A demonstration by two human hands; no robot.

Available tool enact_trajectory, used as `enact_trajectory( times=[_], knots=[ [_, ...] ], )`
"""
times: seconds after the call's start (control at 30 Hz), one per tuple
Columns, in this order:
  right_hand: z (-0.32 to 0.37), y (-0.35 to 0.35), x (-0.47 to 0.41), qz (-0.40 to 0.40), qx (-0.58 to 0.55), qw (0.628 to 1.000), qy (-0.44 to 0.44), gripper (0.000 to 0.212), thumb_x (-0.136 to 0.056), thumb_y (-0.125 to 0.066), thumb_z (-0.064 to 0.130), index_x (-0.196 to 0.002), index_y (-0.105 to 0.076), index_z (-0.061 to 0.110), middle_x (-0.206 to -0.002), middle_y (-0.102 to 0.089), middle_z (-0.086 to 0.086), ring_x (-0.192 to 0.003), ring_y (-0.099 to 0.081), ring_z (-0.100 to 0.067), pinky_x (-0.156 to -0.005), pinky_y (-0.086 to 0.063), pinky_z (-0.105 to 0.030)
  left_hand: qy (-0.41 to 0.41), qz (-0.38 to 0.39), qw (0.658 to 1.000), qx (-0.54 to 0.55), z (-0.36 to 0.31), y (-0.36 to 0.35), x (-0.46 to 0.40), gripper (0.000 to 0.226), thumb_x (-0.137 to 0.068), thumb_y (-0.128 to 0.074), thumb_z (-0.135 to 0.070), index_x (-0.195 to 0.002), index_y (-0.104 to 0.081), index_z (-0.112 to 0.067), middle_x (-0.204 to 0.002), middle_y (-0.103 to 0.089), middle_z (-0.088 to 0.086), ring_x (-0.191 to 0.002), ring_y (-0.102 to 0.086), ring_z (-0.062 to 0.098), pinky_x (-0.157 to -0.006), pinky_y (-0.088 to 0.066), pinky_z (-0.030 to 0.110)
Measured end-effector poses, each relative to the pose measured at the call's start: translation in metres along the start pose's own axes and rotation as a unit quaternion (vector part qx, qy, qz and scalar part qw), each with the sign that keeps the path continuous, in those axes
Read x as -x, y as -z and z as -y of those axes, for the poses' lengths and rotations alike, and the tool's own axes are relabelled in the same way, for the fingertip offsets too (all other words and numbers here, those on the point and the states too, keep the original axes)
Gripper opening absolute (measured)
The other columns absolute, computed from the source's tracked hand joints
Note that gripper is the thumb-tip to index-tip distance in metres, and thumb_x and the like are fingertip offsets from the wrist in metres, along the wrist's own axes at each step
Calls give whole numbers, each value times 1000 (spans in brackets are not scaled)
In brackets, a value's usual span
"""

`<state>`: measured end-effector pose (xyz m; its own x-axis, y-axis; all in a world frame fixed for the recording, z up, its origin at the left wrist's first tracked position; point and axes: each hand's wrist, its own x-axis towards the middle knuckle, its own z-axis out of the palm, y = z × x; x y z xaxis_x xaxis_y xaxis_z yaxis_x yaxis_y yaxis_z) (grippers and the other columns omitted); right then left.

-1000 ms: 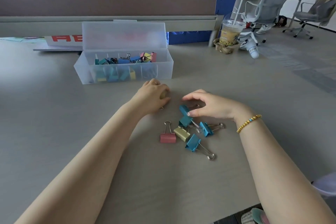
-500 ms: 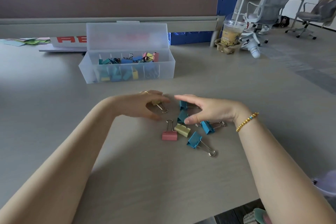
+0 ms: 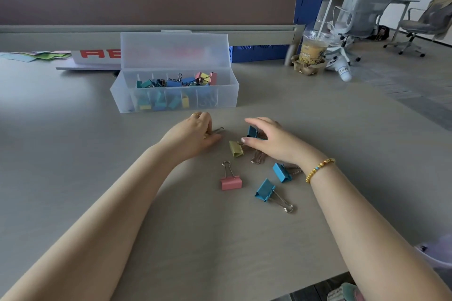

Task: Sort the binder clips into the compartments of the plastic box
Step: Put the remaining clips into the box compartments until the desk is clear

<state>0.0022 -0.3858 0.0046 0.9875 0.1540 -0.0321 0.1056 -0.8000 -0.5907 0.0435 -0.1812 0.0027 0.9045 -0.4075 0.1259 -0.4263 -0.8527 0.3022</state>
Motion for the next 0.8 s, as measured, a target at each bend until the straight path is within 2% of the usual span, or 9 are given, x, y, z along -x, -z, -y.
enact_trajectory(
  times=[0.07,0.2,0.3,0.4,0.47,0.53,0.63,0.7,0.8],
  knots=[
    [-7,9,3,40,1,999,-10,58,-93,-54,30,-145,-29,28,-150,-27,8,-140,-23,-10,-116,-21,-32,9,-18,1000,-9,-2,2,1,36,-95,-44,-43,-107,-45,-9,-108,-55,11,-87,-51,27,-74,-38,32],
    [-12,17,6,72,7,997,-14,58,-93,-48,12,-144,-30,34,-146,-30,6,-138,-24,-11,-116,-21,-32,8,-26,999,-28,-3,-1,0,39,-98,-37,-40,-116,-50,-8,-117,-52,12,-97,-58,33,-79,-43,33],
    [-7,10,3,51,13,999,-6,53,-93,-47,12,-141,-36,34,-140,-34,4,-136,-24,-14,-115,-19,-31,38,-64,992,100,-6,-2,-3,40,-97,-42,-37,-95,-61,-2,-101,-49,10,-84,-54,27,-71,-39,26],
    [-1,-1,-2,3,44,999,4,47,-95,-49,21,-141,-39,27,-135,-39,0,-133,-26,-19,-113,-21,-30,56,-105,976,181,-12,-2,-5,24,-95,-48,-25,-82,-51,-6,-88,-46,5,-71,-41,18,-55,-29,21],
    [3,-6,-6,-17,69,997,7,48,-95,-48,24,-141,-38,25,-133,-41,-3,-132,-28,-21,-112,-24,-33,49,-83,977,188,-14,-1,-4,11,-93,-49,-18,-87,-48,-8,-86,-50,5,-67,-43,16,-55,-32,20],
    [4,-8,-8,-33,80,996,-3,47,-95,-48,27,-141,-39,24,-131,-43,-4,-130,-30,-22,-109,-28,-35,27,-32,983,180,-15,0,-4,10,-91,-52,-18,-94,-55,-10,-89,-56,4,-76,-53,19,-60,-36,24],
    [2,-8,-9,-57,83,995,-22,45,-95,-48,32,-138,-41,22,-128,-44,-5,-128,-32,-22,-105,-32,-35,22,30,990,138,-21,4,0,32,-82,-63,-46,-95,-56,-18,-76,-47,-5,-67,-45,10,-55,-32,24],
    [-2,-6,-10,-74,86,993,-36,44,-95,-48,34,-137,-43,20,-127,-45,-6,-125,-35,-23,-103,-33,-34,41,70,994,74,-29,5,2,53,-73,-63,-61,-99,-53,-17,-79,-46,-6,-69,-44,11,-54,-33,24],
    [-7,-3,-10,-91,74,992,-51,42,-95,-48,34,-134,-46,20,-123,-47,-5,-121,-40,-23,-101,-36,-34,43,84,996,0,-33,0,1,55,-75,-61,-62,-96,-48,-13,-93,-53,2,-80,-48,20,-63,-38,29]
  ],
)
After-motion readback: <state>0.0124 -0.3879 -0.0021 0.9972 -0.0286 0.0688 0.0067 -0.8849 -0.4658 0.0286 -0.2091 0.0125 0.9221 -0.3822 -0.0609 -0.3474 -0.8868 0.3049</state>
